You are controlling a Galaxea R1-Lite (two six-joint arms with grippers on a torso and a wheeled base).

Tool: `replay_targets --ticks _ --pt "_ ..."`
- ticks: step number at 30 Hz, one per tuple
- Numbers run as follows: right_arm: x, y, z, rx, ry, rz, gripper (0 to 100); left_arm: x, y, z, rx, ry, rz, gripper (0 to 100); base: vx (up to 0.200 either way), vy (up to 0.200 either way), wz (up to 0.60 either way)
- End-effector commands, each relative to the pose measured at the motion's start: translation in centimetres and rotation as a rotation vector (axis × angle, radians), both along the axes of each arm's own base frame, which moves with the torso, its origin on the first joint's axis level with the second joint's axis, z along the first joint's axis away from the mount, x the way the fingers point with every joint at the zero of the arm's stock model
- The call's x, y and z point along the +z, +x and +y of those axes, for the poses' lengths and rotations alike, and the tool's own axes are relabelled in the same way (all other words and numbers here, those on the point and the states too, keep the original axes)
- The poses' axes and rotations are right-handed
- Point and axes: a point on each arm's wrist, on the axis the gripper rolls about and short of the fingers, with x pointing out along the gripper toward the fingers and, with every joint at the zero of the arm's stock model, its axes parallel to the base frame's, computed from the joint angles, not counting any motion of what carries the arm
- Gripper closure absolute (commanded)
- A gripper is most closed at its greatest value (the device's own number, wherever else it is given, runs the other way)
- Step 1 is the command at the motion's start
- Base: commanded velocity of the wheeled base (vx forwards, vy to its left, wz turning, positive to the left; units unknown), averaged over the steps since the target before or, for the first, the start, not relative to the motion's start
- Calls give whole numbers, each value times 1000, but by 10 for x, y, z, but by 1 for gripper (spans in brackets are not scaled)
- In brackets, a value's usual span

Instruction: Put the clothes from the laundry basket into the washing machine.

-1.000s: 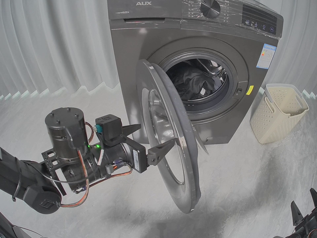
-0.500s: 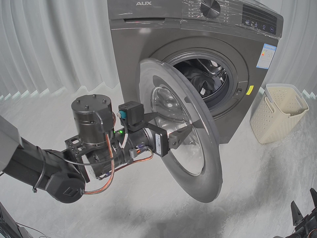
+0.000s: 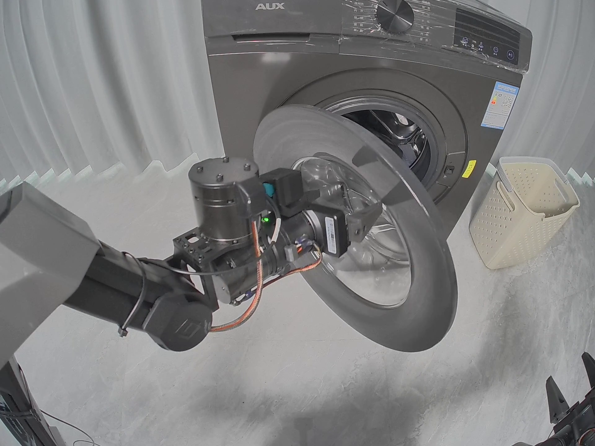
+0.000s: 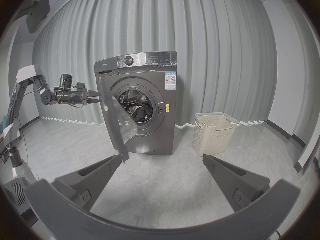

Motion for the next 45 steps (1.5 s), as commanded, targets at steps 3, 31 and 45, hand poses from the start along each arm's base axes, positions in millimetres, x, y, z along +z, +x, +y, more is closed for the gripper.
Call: replay_targets --ticks 3,31,45 --pt "-2 0 0 1 0 3 0 0 34 -18 87 -106 17 0 0 0 0" --pt "-2 0 0 1 0 3 0 -8 -160 170 205 45 79 0 0 0 0" --pt "-2 0 0 3 0 3 0 -52 -253 243 435 147 -85 0 0 0 0"
